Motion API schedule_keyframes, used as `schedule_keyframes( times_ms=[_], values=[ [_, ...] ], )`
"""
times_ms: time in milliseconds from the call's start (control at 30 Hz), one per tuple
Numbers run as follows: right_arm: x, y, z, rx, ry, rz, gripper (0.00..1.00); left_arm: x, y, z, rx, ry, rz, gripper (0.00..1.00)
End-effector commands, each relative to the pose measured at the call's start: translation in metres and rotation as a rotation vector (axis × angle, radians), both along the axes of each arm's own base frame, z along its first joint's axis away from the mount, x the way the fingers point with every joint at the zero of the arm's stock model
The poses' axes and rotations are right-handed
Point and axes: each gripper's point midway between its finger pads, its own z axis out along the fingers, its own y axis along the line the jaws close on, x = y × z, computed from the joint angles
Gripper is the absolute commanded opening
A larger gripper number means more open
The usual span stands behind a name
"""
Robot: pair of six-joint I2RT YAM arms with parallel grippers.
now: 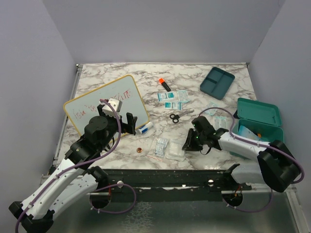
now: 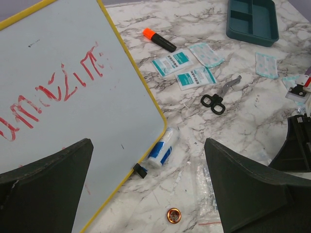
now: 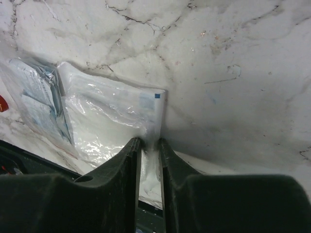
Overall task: Organize the medicine kit
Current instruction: Pick up the medical item at the center of the board, then place the medical item at the medicine box.
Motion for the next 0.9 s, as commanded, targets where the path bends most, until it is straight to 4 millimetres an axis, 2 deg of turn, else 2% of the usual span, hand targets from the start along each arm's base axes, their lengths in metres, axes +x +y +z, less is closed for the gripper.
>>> schedule_keyframes(
  times_ms=[0,167,433,600,867],
  values=[
    [0.0,-0.003,-0.006,-0.04,0.007,0.004,0.2,0.0,0.005,-0.002,0.013,-0.004,0.021,0.99],
    [0.014,-0.004,0.012,-0.049,-0.058,-0.017,0.01,0.0,0.004,-0.003,0.014,-0.002,0.018,0.99],
    [0.033,-0.002,0.057,-0.026,-0.168,-0.058,0.01,-0.002,0.004,-0.001,0.008,-0.008,0.013,0.99],
    [0.049,-0.028,0.095,-0.102,-0.27,-0.187,0.0,-0.002,0.004,-0.001,0.004,-0.008,0.01,0.99],
    [0.057,-0.104,0.171,-0.321,-0.404,-0.513,0.0,-0.003,0.003,0.001,0.0,-0.011,0.005,0.99]
  ],
)
